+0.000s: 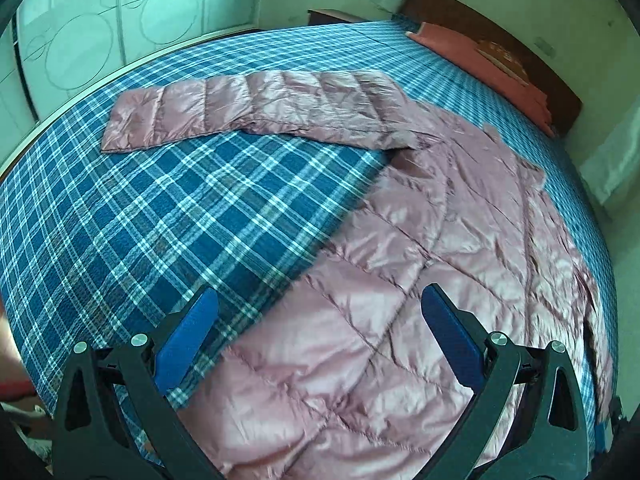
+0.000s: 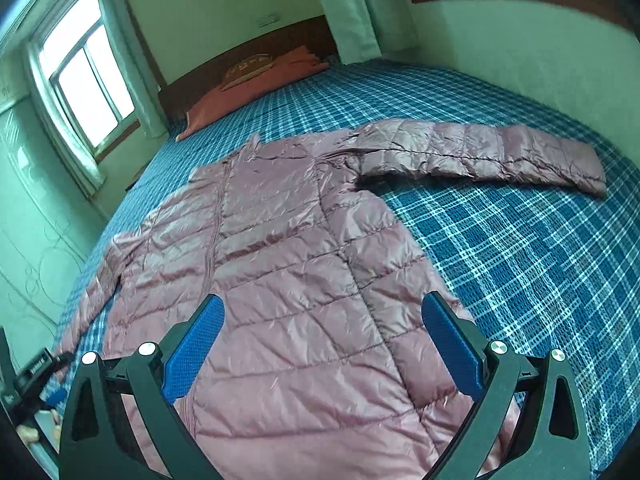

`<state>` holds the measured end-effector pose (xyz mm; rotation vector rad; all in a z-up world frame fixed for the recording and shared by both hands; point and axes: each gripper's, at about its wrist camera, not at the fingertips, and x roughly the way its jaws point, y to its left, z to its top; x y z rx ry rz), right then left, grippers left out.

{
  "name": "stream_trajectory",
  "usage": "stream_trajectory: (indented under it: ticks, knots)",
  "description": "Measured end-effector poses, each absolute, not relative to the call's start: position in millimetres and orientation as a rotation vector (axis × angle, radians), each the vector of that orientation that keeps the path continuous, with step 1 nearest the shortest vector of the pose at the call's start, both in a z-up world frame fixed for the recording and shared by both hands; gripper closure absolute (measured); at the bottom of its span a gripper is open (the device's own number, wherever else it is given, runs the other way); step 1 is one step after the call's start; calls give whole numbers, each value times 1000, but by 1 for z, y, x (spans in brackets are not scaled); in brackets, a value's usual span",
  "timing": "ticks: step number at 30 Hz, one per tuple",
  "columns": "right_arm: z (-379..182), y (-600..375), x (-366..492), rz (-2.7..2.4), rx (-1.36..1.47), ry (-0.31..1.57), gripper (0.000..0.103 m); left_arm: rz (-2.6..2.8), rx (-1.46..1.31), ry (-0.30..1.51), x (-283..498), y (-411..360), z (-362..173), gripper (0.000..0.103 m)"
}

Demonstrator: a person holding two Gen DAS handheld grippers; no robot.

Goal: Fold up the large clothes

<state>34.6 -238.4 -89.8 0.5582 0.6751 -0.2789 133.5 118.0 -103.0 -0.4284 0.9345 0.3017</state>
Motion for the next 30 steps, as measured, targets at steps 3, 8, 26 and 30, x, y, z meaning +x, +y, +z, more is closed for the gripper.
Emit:
stream_trajectory:
  ticks: [3, 8, 26, 30]
  knots:
    - [-101, -289, 39, -330, 692, 630, 5, 395, -474, 949, 153, 144, -117, 2]
    - [-116, -364, 40, -456, 779, 554, 21, 557, -517, 935, 169, 182, -135, 2]
    - [-177, -502, 5, -636, 1172, 178, 38, 806, -429, 921, 179, 224, -172, 2]
    - [-179, -514, 1, -672, 1188, 119, 38, 821, -401, 932, 182, 214, -172, 2]
